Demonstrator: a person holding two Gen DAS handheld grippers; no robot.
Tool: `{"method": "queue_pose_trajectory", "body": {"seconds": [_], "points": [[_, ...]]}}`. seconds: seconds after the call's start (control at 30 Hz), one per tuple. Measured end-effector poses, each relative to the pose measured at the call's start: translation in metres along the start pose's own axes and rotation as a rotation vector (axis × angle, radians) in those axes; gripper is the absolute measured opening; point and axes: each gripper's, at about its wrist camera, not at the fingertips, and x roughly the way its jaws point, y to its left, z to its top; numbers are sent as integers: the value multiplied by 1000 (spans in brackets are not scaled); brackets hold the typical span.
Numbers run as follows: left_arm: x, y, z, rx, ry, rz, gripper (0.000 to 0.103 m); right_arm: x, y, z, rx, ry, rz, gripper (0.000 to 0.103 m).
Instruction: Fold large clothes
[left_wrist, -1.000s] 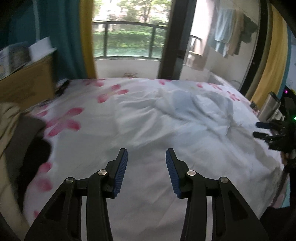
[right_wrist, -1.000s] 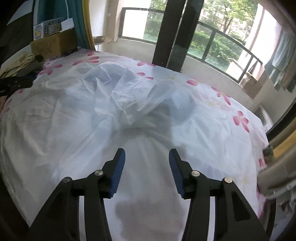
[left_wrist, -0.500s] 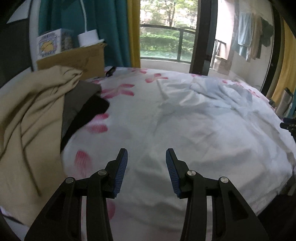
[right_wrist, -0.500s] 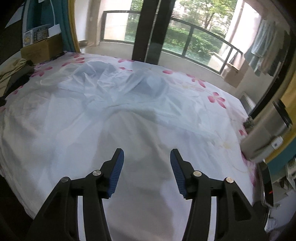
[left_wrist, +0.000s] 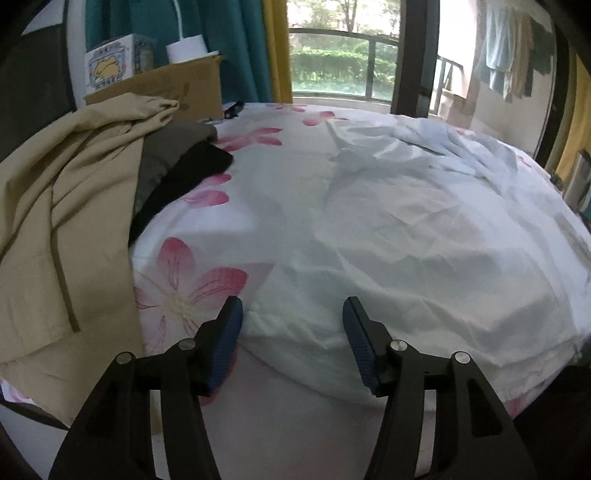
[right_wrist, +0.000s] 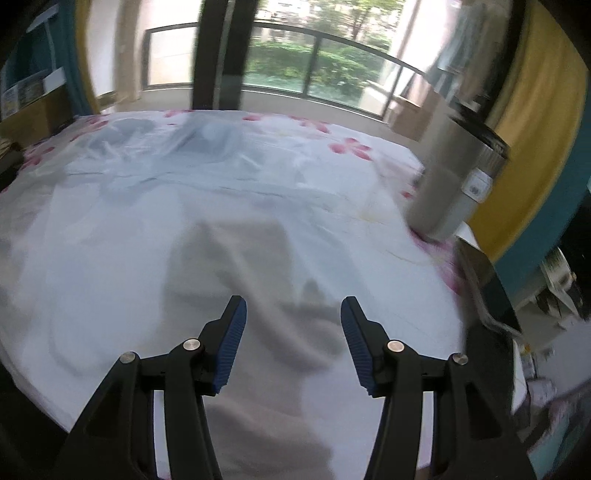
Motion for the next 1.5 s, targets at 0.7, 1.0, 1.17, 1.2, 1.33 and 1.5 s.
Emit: {"method": "queue_pose_trajectory", "body": {"seconds": [0.7, 1.0, 1.17, 1.2, 1.33, 1.5], "points": [[-9, -42, -7, 147, 8, -53, 6, 12, -80, -65, 260, 31, 25, 60], [-29, -43, 2, 128, -41, -127, 6, -2, -34, -64, 169, -2, 126, 5], [-45, -35, 15, 94, -100, -141, 6, -9, -21, -54, 137, -13, 123, 5], [-48, -32, 18, 83, -113, -145, 6, -13, -22, -50, 141, -32, 115, 5], [-56, -24, 28, 48, -152, -158, 6, -30, -28, -31, 140, -100, 94, 4], [-65, -21, 42, 38, -199, -171, 6, -48, -26, -7, 109, -164, 76, 4]]}}
